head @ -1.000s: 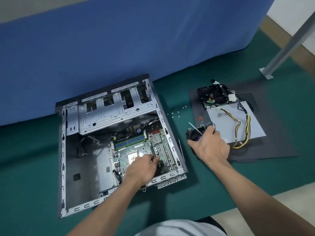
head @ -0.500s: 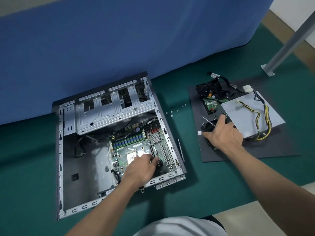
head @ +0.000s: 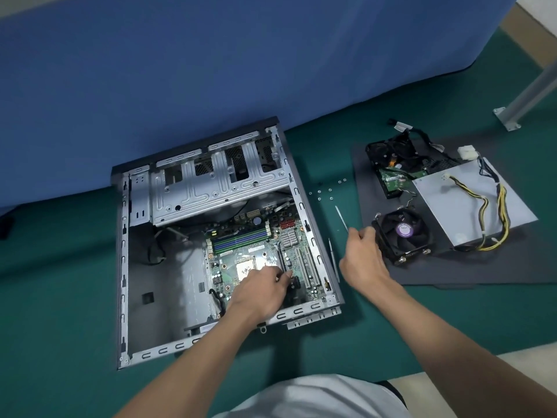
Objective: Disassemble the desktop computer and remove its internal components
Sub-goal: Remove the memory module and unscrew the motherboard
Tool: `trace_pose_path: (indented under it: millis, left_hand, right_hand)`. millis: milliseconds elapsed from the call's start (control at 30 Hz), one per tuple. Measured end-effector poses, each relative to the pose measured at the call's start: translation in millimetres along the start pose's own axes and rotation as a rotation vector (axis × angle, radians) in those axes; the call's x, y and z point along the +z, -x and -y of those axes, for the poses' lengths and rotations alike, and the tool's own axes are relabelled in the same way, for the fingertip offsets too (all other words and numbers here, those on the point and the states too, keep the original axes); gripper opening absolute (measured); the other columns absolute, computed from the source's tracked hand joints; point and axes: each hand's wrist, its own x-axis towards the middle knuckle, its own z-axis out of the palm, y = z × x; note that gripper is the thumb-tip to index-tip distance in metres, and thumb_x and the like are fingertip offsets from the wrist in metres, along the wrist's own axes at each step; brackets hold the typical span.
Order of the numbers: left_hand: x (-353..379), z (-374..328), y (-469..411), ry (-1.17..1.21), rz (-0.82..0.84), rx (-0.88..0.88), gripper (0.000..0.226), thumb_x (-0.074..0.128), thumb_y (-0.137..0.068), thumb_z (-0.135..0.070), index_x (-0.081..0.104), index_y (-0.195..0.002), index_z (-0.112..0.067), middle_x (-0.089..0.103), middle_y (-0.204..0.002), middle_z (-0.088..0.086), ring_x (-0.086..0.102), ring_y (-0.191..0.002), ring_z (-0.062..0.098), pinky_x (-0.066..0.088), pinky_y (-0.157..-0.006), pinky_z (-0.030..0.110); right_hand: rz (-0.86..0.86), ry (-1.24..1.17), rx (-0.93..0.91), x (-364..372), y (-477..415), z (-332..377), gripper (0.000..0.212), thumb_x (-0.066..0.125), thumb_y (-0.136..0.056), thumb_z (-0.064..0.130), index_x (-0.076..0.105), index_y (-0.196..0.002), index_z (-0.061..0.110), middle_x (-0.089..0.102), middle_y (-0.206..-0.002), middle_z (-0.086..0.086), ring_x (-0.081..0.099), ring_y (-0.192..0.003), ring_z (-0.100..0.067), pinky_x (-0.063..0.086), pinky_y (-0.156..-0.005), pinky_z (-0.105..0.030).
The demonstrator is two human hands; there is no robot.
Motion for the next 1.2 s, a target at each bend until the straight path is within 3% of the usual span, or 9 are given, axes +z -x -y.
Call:
trace_pose_path:
  millis: [233, 400, 600, 700, 767, 867, 967, 1067, 1200]
  left_hand:
    - [2.6, 3.6, 1.2, 0.011, -0.056, -0.013, 0.041, 0.033, -0.100, -0.053, 0.056, -0.087, -0.022, 0.063, -0.074, -0.001, 0.063, -0.067, 0.015, 0.053, -0.076, 0.037]
    - [3.3, 5.7, 0.2, 0.037, -0.053, -0.021, 0.043, 0.034, -0.100, -0.053, 0.059, -0.112, -0.020, 0.064, -0.077, -0.001, 0.064, -0.065, 0.015, 0.052, -0.077, 0.035]
    - [-5.2, 9.1, -6.6, 0.195, -0.001, -0.002, 0.035, 0.043, -0.100, -0.044, 0.059, -0.120, -0.020, 0.068, -0.083, -0.001, 0.062, -0.057, 0.010, 0.054, -0.065, 0.031]
    - [-17.3, 23.4, -14.3, 0.323, -0.077, -0.035, 0.031, 0.047, -0.100, -0.037, 0.059, -0.121, -0.019, 0.068, -0.084, 0.000, 0.049, -0.046, 0.002, 0.045, -0.050, 0.023]
    - [-27.1, 37.7, -20.8, 0.356, -0.178, -0.074, 0.027, 0.048, -0.101, -0.031, 0.059, -0.121, -0.016, 0.069, -0.094, 0.002, 0.054, -0.057, 0.005, 0.046, -0.054, 0.022]
    - [-41.7, 62.6, -28.5, 0.366, -0.349, -0.180, 0.025, 0.051, -0.100, -0.021, 0.060, -0.121, -0.012, 0.068, -0.110, 0.005, 0.058, -0.080, 0.009, 0.046, -0.073, 0.020]
    - [-51.3, 86.1, -36.7, 0.371, -0.434, -0.249, 0.027, 0.053, -0.099, -0.015, 0.057, -0.125, -0.011, 0.065, -0.118, 0.009, 0.052, -0.074, 0.007, 0.039, -0.068, 0.010]
    - [-56.2, 100.1, -48.7, 0.404, -0.439, -0.291, 0.032, 0.053, -0.099, -0.015, 0.053, -0.129, -0.007, 0.064, -0.122, 0.011, 0.052, -0.080, 0.010, 0.039, -0.072, 0.014]
    - [-60.4, 115.2, -73.3, 0.566, -0.377, -0.403, 0.029, 0.054, -0.099, -0.022, 0.058, -0.123, -0.006, 0.065, -0.117, 0.012, 0.050, -0.085, 0.016, 0.037, -0.076, 0.025]
  right_hand:
    - [-0.002, 0.147, -0.016, 18.8, -34.3, -2.9, 0.039, 0.056, -0.088, 0.002, 0.046, -0.126, -0.002, 0.049, -0.126, -0.020, 0.052, -0.114, -0.037, 0.042, -0.096, -0.040]
    - [-0.048, 0.213, -0.025, 23.3, -42.8, -8.3, 0.043, 0.059, -0.087, 0.011, 0.046, -0.127, 0.000, 0.049, -0.129, -0.017, 0.043, -0.123, -0.033, 0.038, -0.100, -0.037]
    - [-0.194, -0.006, -0.037, -7.3, -41.0, 13.5, 0.032, 0.054, -0.090, 0.015, 0.056, -0.119, 0.003, 0.056, -0.118, -0.017, 0.052, -0.110, -0.034, 0.041, -0.095, -0.039]
    - [-0.433, -0.306, -0.212, -31.1, -22.1, 46.7, 0.017, 0.057, -0.088, 0.006, 0.064, -0.103, 0.005, 0.061, -0.098, -0.009, 0.059, -0.082, -0.020, 0.041, -0.081, -0.017]
    - [-0.515, -0.376, -0.392, -39.1, -3.6, 74.0, 0.011, 0.058, -0.087, 0.003, 0.066, -0.095, 0.007, 0.059, -0.089, -0.001, 0.052, -0.070, 0.000, 0.034, -0.071, 0.000]
    - [-0.156, -0.338, -0.510, -24.3, 9.0, 109.7, 0.016, 0.056, -0.091, 0.013, 0.065, -0.104, 0.014, 0.058, -0.092, 0.007, 0.053, -0.076, 0.001, 0.041, -0.073, -0.003]
    - [0.234, -0.174, -0.392, 6.8, -3.7, 132.0, 0.025, 0.052, -0.095, 0.016, 0.059, -0.119, 0.014, 0.060, -0.108, 0.004, 0.056, -0.091, -0.010, 0.048, -0.086, -0.024]
    - [0.203, -0.233, -0.138, 24.0, -27.7, 139.1, 0.027, 0.048, -0.094, 0.005, 0.058, -0.119, 0.012, 0.061, -0.116, -0.004, 0.059, -0.079, -0.011, 0.050, -0.069, -0.020]
    - [0.128, -0.292, 0.076, 37.4, -55.3, 141.7, 0.018, 0.050, -0.094, 0.003, 0.059, -0.108, 0.009, 0.060, -0.099, -0.004, 0.053, -0.066, -0.006, 0.032, -0.046, -0.010]
